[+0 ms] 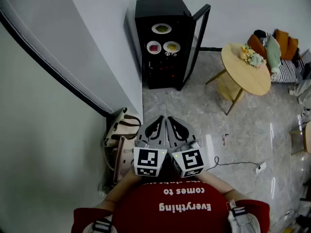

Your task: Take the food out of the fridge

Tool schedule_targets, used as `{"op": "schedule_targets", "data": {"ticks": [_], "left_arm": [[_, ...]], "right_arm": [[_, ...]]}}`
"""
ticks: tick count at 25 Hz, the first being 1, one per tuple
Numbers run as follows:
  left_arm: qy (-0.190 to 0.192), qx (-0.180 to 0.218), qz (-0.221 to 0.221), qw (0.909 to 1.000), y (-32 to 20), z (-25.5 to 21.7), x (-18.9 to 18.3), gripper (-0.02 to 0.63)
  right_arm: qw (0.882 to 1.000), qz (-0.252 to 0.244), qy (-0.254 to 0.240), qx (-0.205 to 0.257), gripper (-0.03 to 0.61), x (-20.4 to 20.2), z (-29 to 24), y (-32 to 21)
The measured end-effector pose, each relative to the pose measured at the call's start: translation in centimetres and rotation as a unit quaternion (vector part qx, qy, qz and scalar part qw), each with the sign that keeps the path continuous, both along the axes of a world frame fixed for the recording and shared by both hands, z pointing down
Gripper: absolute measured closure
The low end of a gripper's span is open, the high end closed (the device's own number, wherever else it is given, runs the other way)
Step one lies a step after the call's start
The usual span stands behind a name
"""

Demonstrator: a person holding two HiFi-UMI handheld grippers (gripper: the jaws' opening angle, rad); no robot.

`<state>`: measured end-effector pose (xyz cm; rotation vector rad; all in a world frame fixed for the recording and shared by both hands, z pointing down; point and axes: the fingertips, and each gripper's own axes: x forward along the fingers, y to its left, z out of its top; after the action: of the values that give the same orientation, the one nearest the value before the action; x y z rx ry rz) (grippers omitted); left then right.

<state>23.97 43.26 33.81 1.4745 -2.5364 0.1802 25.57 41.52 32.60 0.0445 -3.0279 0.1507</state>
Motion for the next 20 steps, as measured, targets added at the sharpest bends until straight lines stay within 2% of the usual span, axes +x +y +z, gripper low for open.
{"op": "schedule_targets", "data": {"ticks": [6, 20], "left_arm": [[-0.012, -0.004, 0.000, 0.9999, -0.4, -0.4, -0.2, 0.607], [-0.016, -0.025, -0.004, 0.9995, -3.6, 0.0, 0.7, 0.607]], "right_arm": [[1.000, -0.007, -0.016, -0.001, 0.568, -0.1, -0.1, -0.2], [1.000, -0.009, -0.010, -0.008, 0.568, 0.8, 0.4, -3.5]]}}
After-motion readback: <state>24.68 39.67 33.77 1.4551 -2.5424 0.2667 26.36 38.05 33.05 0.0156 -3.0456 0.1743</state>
